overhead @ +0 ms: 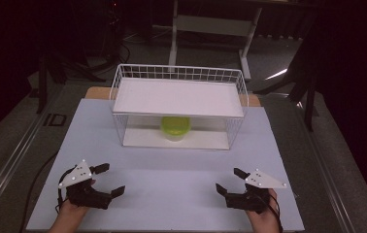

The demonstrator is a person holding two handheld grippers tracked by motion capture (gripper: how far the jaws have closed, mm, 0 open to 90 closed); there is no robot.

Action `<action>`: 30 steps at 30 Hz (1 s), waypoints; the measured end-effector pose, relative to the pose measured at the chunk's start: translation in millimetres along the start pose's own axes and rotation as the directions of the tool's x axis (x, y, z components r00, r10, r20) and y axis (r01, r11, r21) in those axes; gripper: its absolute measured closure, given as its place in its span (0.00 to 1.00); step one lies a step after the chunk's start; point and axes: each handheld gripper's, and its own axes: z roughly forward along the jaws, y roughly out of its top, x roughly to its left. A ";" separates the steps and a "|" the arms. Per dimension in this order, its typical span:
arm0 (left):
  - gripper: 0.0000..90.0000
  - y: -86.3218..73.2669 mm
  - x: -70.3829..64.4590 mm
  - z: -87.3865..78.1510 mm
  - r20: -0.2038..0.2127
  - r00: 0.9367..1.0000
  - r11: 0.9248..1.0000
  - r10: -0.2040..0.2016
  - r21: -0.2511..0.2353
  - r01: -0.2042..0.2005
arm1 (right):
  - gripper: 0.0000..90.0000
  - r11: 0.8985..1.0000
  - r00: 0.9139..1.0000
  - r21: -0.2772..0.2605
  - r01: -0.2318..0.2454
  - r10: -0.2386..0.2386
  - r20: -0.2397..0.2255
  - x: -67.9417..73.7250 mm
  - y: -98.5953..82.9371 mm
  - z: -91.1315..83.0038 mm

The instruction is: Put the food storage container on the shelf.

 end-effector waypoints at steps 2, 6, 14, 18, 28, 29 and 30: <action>0.01 -0.2 0.7 -1.5 0.002 1.000 1.000 -0.003 -0.009 0.003 | 0.16 1.000 1.000 0.010 -0.006 0.006 0.006 -3.5 -2.8 1.7; 0.01 -0.1 3.7 -4.8 -0.007 1.000 1.000 -0.014 -0.025 0.013 | 0.16 1.000 1.000 0.010 -0.004 0.004 0.004 -7.2 -5.0 2.9; 0.01 1.6 8.7 -7.0 -0.018 0.999 0.999 -0.027 -0.044 0.026 | 0.16 0.999 0.999 0.025 -0.028 0.028 0.015 -12.3 -8.8 9.7; 0.01 1.2 8.3 -6.5 -0.026 0.999 0.999 -0.032 -0.040 0.030 | 0.16 0.998 0.999 0.044 -0.037 0.036 0.024 -16.3 -11.4 12.3; 0.01 -0.2 7.7 -6.3 -0.014 0.998 0.996 -0.068 -0.051 0.067 | 0.16 0.998 0.998 0.057 -0.040 0.038 0.040 -20.6 -14.1 13.4; 0.01 -0.1 8.1 -6.7 -0.012 0.997 0.996 -0.073 -0.054 0.072 | 0.16 0.998 0.999 0.058 -0.040 0.038 0.037 -20.6 -14.0 13.5; 0.01 -0.1 8.1 -6.7 -0.012 0.997 0.996 -0.073 -0.054 0.072 | 0.16 0.998 0.999 0.058 -0.040 0.038 0.036 -20.6 -14.0 13.7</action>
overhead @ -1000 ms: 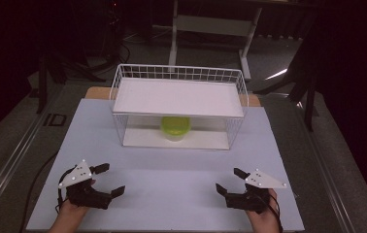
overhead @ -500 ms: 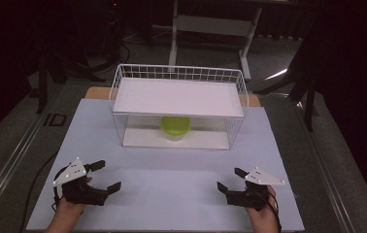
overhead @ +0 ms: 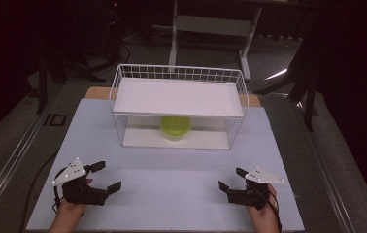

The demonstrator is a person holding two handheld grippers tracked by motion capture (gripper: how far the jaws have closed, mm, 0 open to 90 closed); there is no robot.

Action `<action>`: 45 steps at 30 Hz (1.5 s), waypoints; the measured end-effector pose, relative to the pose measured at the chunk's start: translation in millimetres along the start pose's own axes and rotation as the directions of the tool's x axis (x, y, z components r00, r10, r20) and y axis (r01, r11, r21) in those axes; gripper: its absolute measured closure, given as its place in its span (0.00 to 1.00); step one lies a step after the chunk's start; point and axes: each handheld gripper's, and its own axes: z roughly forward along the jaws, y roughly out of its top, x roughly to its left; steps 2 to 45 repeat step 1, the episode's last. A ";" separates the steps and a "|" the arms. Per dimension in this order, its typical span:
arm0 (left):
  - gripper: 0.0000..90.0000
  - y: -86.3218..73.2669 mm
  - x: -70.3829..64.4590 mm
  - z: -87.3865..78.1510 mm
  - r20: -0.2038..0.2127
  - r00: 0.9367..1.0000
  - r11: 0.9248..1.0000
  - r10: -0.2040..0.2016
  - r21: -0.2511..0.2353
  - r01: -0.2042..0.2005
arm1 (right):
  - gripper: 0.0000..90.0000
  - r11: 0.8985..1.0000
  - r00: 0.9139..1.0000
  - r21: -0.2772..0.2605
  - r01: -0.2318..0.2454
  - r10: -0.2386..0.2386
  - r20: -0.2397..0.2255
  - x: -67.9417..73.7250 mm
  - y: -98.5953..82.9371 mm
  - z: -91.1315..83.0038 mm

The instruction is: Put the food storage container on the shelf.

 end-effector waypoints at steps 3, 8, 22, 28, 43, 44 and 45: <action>0.01 0.0 0.1 -0.1 -0.001 1.000 1.000 -0.001 0.000 0.001 | 0.16 1.000 1.000 0.000 0.000 0.000 0.000 0.0 0.0 0.0; 0.01 0.0 0.1 -0.1 -0.001 1.000 1.000 -0.001 0.000 0.001 | 0.16 1.000 1.000 0.000 0.000 0.000 0.000 0.0 0.0 0.0; 0.01 0.0 0.1 -0.1 -0.001 1.000 1.000 -0.001 0.000 0.001 | 0.16 1.000 1.000 0.000 0.000 0.000 0.000 0.0 0.0 0.0; 0.01 0.0 0.1 -0.1 -0.001 1.000 1.000 -0.001 0.000 0.001 | 0.16 1.000 1.000 0.000 0.000 0.000 0.000 0.0 0.0 0.0; 0.01 0.0 0.1 -0.1 -0.001 1.000 1.000 -0.001 0.000 0.001 | 0.16 1.000 1.000 0.000 0.000 0.000 0.000 0.0 0.0 0.0; 0.01 0.0 0.1 -0.1 -0.001 1.000 1.000 -0.001 0.000 0.001 | 0.16 1.000 1.000 0.000 0.000 0.000 0.000 0.0 0.0 0.0; 0.01 0.0 0.1 -0.1 -0.001 1.000 1.000 -0.001 0.000 0.001 | 0.16 1.000 1.000 0.000 0.000 0.000 0.000 0.0 0.0 0.0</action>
